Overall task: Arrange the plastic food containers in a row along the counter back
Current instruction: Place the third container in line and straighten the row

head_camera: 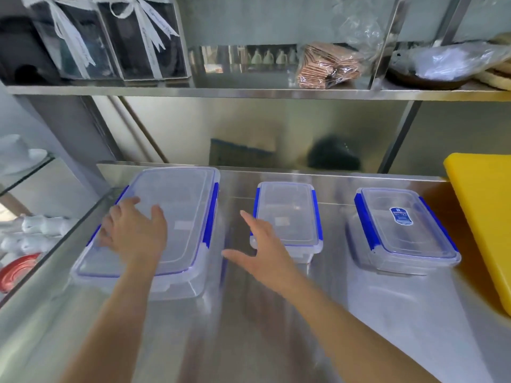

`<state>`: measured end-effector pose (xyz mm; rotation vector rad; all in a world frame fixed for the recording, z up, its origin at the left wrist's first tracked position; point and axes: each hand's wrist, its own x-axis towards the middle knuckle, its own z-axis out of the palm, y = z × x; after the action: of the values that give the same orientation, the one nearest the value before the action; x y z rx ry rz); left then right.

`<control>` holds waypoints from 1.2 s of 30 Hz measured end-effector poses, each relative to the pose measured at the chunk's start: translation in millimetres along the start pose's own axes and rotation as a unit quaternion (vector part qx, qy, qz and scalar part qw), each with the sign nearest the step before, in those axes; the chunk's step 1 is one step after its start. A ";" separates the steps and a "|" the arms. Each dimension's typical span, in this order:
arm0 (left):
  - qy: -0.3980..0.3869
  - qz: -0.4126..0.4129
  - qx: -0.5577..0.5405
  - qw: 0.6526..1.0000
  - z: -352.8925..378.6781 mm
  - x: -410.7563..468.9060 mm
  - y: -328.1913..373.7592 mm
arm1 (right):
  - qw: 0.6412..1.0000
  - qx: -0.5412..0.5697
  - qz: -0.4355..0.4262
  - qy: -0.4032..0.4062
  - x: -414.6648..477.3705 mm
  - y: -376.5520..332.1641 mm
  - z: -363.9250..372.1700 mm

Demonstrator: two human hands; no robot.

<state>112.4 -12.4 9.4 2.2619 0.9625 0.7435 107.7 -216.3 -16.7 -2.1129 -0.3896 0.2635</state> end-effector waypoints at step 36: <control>-0.171 -0.070 0.017 0.983 -37.7 63.8 -110.1 | 0.982 -0.150 0.044 -0.102 9.2 -54.3 97.2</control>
<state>74.9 110.9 -22.3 2.2259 0.9583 0.2658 74.3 -109.9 -23.4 -2.4121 -0.4809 0.5014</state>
